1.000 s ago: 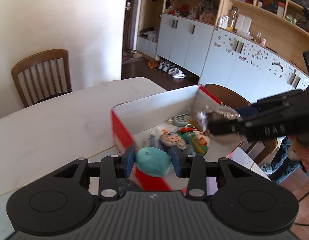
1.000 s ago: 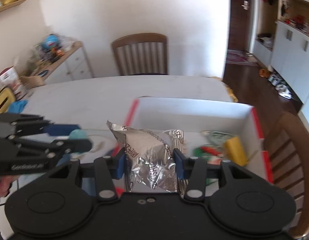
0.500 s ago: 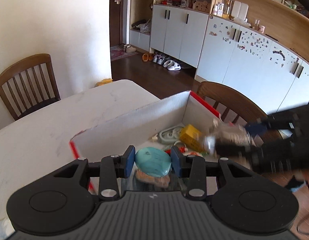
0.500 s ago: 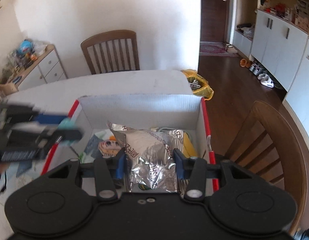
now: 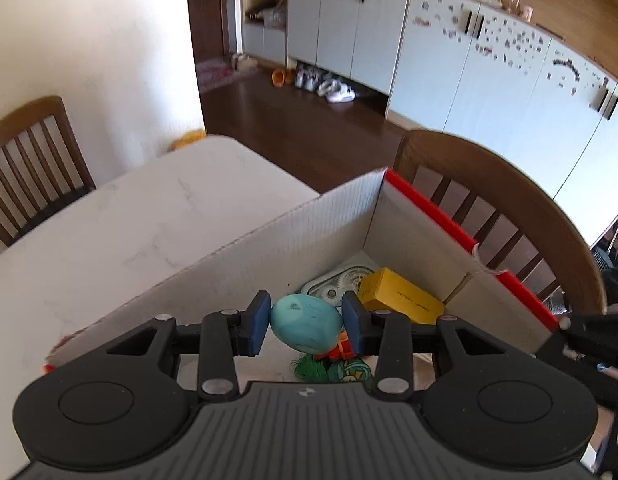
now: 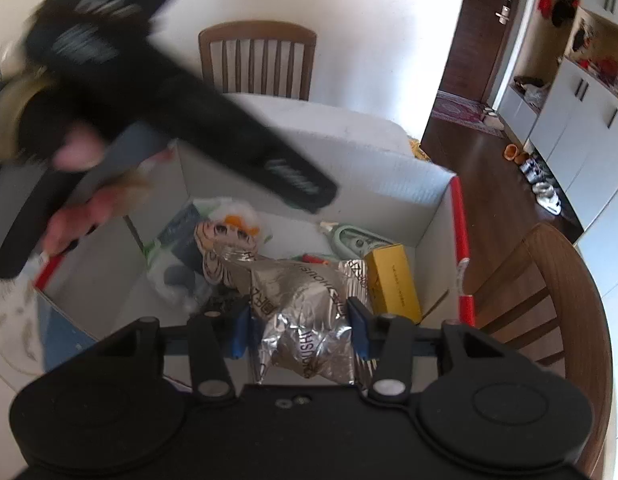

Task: Organize objects
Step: 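Lower into the box and open both tools to drop packet and ball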

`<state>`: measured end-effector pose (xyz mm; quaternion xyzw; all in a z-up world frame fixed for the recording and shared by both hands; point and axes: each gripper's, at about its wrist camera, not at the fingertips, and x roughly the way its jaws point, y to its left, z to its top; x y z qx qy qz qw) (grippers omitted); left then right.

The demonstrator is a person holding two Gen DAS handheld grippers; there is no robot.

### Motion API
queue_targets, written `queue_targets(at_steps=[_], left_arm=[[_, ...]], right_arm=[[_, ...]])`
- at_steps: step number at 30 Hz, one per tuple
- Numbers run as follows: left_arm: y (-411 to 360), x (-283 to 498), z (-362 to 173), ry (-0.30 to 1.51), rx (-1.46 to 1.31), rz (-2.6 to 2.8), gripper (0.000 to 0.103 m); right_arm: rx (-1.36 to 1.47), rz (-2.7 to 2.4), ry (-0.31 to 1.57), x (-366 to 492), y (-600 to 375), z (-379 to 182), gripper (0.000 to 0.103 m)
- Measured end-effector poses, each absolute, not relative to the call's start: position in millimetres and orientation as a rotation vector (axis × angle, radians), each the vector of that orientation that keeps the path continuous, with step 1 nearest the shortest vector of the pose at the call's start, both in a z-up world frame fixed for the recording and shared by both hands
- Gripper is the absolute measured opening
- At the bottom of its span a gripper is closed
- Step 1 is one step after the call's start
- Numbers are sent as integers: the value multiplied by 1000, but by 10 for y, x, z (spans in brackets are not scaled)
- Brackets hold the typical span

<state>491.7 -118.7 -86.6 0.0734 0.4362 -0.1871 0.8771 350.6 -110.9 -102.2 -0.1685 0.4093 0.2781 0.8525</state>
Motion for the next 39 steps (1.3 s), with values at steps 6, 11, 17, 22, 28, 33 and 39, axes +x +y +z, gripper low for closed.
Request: queue_targets(at_steps=[6, 11, 17, 22, 28, 33, 39], left_arm=[[-1177, 5039, -1102, 1000, 144, -379, 38], [-1159, 5088, -1247, 1065, 149, -363, 38], [-1135, 5100, -1380, 1127, 157, -352, 38], [-1118, 5065, -1393, 1133, 148, -342, 39], [-1095, 4969, -1307, 1109, 138, -336, 53], [-1023, 4871, -1127, 1079, 91, -358, 62], [-913, 4688, -905, 1020, 49, -370, 68]], right_arm=[[-383, 599, 878, 3499, -1036, -1163, 47], [-348, 612, 901, 3561, -1049, -1199, 48], [-304, 604, 935, 3618, -1095, -1209, 49], [-274, 592, 959, 3637, -1148, -1207, 50], [-247, 583, 934, 3590, -1213, -1139, 63], [-222, 590, 903, 3539, -1269, -1028, 70], [-200, 596, 883, 3476, -1355, -910, 74]])
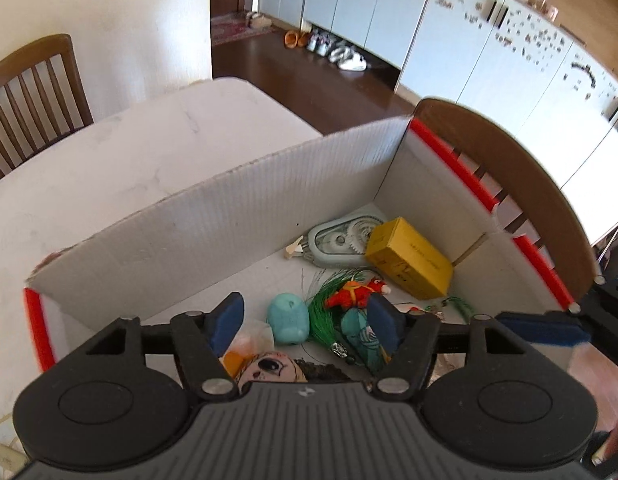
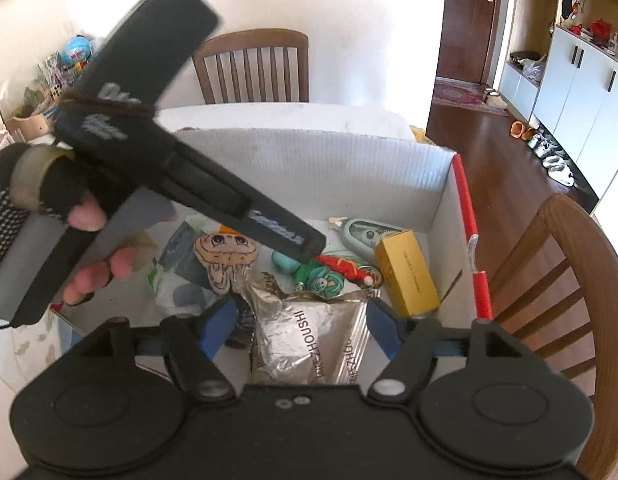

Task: Organize objects
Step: 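Lower into the box and open both tools to drop packet and ball, then withdraw both tools from the box toward the remaining table items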

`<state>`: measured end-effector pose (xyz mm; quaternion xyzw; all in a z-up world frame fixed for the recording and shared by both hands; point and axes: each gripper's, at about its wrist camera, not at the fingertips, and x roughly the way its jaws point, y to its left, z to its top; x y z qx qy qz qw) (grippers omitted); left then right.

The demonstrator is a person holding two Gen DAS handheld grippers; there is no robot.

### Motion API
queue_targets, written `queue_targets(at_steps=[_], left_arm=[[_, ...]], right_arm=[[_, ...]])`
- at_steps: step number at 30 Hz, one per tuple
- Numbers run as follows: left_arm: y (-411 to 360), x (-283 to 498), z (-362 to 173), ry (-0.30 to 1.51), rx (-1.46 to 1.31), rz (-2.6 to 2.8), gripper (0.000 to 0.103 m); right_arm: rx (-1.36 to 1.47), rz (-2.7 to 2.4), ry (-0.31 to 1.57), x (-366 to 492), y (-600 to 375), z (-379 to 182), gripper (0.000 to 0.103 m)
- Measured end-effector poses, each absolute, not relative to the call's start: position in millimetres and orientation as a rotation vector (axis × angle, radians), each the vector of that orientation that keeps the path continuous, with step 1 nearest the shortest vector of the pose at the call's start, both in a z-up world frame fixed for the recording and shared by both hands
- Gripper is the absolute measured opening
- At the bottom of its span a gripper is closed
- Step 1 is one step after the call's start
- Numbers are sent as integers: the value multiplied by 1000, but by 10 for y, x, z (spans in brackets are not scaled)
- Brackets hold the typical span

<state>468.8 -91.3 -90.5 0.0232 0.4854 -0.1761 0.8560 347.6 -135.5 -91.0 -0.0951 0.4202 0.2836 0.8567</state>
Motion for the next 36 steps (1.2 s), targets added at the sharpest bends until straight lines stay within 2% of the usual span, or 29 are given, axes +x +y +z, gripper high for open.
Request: queue_targets(at_steps=[11, 15, 25, 31, 34, 36], left_arm=[[-583, 4244, -426, 885, -35, -398, 73], [-358, 3999, -240, 832, -62, -392, 81], [245, 3464, -29, 765, -109, -327, 84], [548, 3173, -13, 729, -93, -285, 92], [712, 3060, -9, 715, -90, -259, 102], [843, 2998, -24, 709, -95, -250, 102]], right_arm=[[-114, 613, 827, 3461, -1430, -615, 81], [-90, 619, 809, 3378, -1397, -498, 86], [-19, 631, 806, 3136, -1225, -274, 96], [-25, 635, 788, 3002, -986, -202, 101], [-36, 652, 783, 2942, -813, -189, 101], [-49, 664, 781, 2896, -679, -184, 101]])
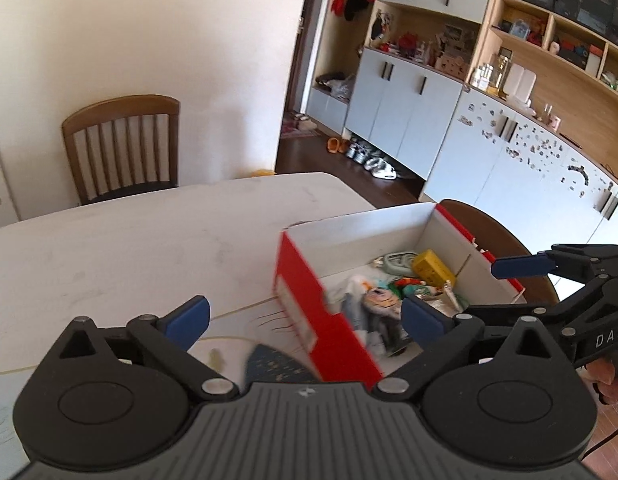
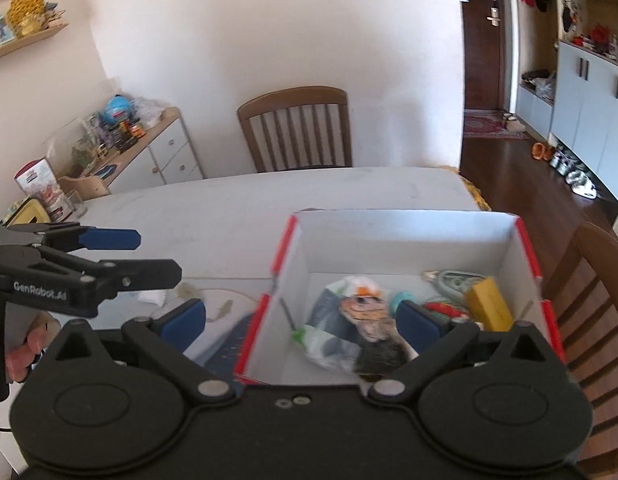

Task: Organize objects
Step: 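Withdraw both tools from the box toward the remaining table items, then grasp the white foam-bead bag with the left tool while the right tool grasps the green soap bar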

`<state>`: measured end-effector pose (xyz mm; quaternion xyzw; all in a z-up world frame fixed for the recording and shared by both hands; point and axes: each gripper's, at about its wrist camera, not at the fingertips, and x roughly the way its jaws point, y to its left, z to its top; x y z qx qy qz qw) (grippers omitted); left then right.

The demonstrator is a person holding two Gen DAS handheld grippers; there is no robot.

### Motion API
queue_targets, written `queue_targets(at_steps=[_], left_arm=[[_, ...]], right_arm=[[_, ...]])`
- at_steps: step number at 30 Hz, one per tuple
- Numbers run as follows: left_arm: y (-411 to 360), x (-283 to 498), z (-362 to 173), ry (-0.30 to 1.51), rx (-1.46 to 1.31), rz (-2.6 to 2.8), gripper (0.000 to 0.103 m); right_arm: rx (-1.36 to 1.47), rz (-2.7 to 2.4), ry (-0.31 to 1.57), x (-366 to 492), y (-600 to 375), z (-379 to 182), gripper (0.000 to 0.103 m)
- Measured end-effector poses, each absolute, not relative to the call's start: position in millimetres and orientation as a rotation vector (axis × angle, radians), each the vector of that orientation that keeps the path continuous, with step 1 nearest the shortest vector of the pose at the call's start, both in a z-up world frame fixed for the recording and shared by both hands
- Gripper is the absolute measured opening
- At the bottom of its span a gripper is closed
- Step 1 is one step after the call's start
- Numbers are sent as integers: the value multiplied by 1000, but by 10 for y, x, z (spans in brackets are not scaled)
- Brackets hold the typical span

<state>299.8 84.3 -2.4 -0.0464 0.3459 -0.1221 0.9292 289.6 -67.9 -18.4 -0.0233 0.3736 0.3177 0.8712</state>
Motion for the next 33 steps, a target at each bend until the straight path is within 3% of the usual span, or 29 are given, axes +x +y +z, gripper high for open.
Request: queue_targets(at_steps=[20, 33], left_arm=[[2322, 2665, -601, 755, -128, -14, 103], [2477, 2813, -1237, 774, -53, -29, 103]], right_arm=[[-219, 772, 768, 2584, 691, -446, 101], [-329, 771, 881, 2910, 1382, -913, 93]])
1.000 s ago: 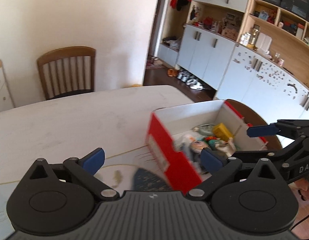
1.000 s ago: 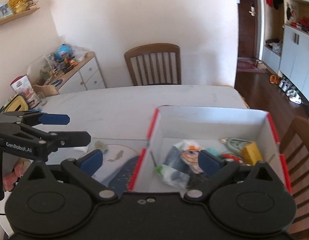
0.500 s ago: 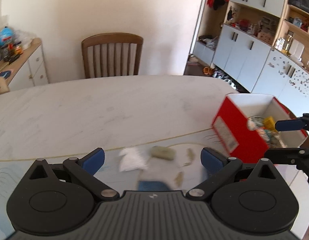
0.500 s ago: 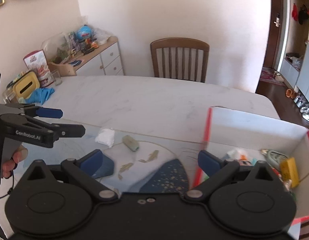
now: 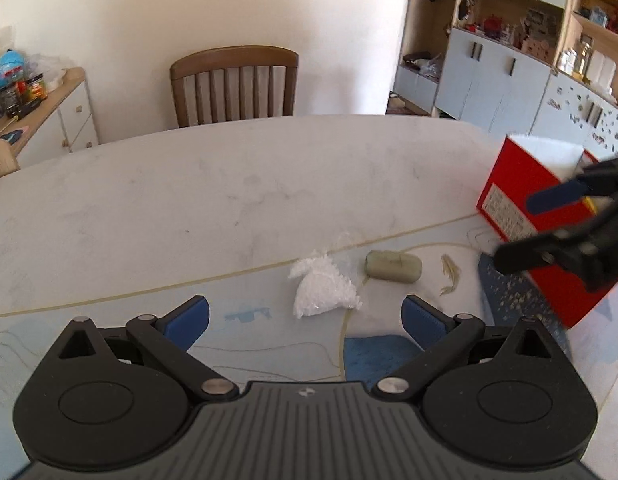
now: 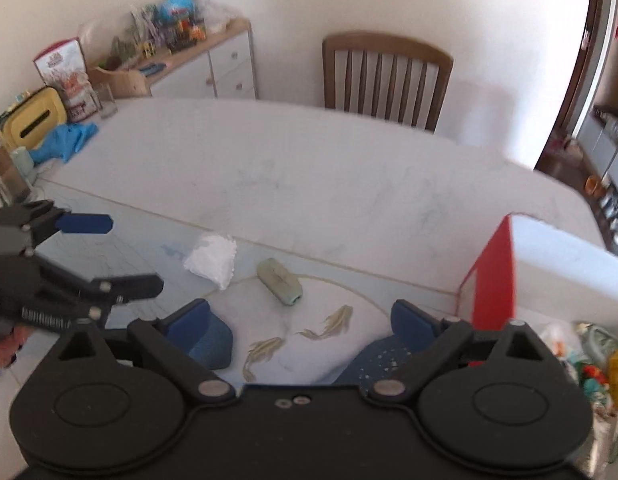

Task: Organize objects
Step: 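Grasp the white foam-bead bag with the left tool while the right tool grasps the green soap bar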

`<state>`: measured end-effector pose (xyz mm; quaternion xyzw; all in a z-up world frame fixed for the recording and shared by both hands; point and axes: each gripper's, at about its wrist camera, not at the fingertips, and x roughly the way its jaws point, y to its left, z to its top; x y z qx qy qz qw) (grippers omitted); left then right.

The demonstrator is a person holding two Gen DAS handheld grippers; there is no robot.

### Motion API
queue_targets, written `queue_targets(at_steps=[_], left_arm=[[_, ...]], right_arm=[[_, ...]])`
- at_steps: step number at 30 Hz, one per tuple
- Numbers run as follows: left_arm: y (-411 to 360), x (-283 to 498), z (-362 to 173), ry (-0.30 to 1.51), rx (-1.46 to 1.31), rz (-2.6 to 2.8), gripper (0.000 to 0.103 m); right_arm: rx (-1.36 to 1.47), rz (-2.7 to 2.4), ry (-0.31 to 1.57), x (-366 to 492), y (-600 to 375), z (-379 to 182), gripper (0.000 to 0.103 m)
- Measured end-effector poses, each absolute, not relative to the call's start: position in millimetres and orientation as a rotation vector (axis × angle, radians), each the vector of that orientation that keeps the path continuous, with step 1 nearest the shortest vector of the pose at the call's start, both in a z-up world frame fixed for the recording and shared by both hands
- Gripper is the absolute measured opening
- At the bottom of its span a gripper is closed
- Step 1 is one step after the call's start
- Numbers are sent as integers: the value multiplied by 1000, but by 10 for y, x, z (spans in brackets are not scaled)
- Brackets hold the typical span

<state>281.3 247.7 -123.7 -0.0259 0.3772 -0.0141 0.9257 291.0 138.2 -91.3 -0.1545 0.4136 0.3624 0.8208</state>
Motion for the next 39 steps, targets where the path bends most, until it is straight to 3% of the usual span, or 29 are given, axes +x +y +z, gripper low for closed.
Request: queue_targets(at_steps=[15, 23, 37, 39], left_arm=[[2276, 3201, -1661, 793, 2, -34, 102], [2210, 3246, -1759, 790, 38, -27, 79], [2241, 3269, -1716, 790, 20, -22, 53], [2251, 3271, -1703, 794, 16, -23, 48]], right_arm=[[-364, 787, 1014, 3328, 1784, -1432, 72], [-383, 809, 1030, 3382, 1951, -1549, 55], [-410, 824, 1021, 3359, 2070, -1622, 31], [-410, 813, 1019, 3348, 2066, -1621, 24]])
